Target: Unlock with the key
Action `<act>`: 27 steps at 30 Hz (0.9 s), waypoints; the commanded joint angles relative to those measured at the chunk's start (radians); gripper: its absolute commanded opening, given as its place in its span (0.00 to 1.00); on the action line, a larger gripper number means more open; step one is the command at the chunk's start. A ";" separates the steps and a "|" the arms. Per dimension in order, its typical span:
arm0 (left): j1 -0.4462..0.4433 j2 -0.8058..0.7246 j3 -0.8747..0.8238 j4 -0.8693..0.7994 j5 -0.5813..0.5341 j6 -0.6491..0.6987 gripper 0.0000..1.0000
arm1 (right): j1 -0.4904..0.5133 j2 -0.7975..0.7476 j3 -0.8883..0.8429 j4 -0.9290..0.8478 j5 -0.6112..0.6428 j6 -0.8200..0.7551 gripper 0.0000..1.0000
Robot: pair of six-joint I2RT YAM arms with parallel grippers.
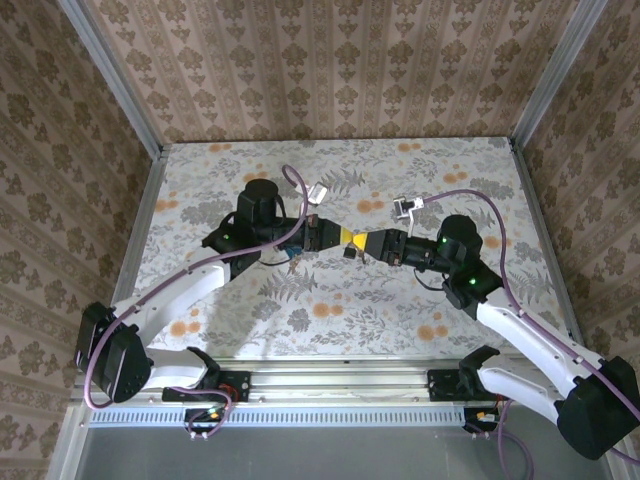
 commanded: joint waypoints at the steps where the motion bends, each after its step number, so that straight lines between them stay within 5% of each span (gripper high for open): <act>1: -0.004 0.001 0.020 -0.015 0.014 0.030 0.00 | 0.007 -0.010 0.038 0.001 -0.047 -0.025 0.26; 12: -0.002 0.006 0.026 -0.028 0.014 0.038 0.00 | 0.007 -0.028 0.054 -0.070 -0.086 -0.073 0.23; 27: -0.002 0.009 0.022 -0.017 0.023 0.037 0.00 | 0.009 -0.043 0.054 -0.084 -0.088 -0.107 0.00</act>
